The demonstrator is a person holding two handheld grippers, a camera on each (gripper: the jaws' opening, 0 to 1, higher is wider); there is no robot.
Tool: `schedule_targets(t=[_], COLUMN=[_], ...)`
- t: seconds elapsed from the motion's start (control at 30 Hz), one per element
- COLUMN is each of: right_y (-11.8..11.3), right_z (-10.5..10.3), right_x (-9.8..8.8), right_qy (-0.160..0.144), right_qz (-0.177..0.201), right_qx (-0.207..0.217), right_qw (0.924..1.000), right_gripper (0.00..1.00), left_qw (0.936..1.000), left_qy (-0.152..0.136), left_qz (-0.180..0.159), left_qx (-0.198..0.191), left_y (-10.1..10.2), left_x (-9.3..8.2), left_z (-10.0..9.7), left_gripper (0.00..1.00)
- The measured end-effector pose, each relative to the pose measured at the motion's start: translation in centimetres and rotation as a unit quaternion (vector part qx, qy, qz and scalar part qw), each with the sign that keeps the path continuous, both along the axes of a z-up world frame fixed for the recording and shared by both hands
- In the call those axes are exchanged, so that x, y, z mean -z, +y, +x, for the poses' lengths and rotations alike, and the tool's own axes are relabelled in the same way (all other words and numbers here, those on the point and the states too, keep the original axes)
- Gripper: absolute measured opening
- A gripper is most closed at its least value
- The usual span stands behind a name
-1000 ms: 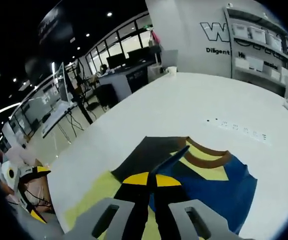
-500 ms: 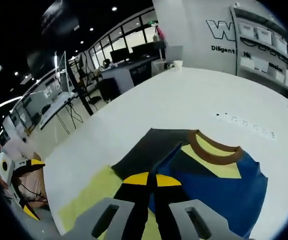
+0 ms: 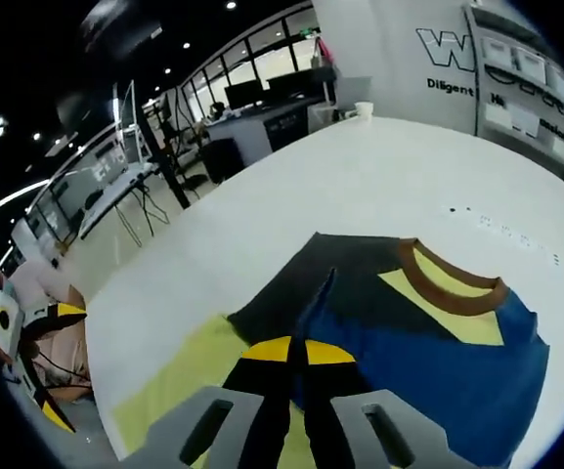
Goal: Fold the garment on the visible template until the final outline fits inside the template.
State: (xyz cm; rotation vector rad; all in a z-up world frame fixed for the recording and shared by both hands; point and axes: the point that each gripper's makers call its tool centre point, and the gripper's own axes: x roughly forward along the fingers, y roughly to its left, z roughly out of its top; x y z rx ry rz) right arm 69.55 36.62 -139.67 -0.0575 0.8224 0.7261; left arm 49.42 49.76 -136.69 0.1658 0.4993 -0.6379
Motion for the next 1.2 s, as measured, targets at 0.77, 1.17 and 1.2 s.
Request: schedule_targets(t=[0.77, 1.17, 1.2], right_y=[1.7, 0.4, 0.5], right_z=[-0.5, -0.4, -0.5], right_x=[0.1, -1.7, -1.7], right_qy=[0.011, -0.008, -0.009], right_qz=[0.009, 0.014, 0.014], right_qx=[-0.026, -0.029, -0.033], right_qw=[0.9996, 0.9994, 0.9993], right_gripper=[0.0, 0.0, 0.0], left_qw=[1.0, 1.0, 1.0], left_qy=[0.001, -0.004, -0.005], left_qz=[-0.002, -0.002, -0.002], left_qx=[-0.005, 0.002, 0.002], left_y=[0.2, -0.4, -0.4], left_x=[0.1, -0.2, -0.3], left_z=[-0.2, -0.2, -0.2], left_gripper=[0.97, 0.97, 0.97])
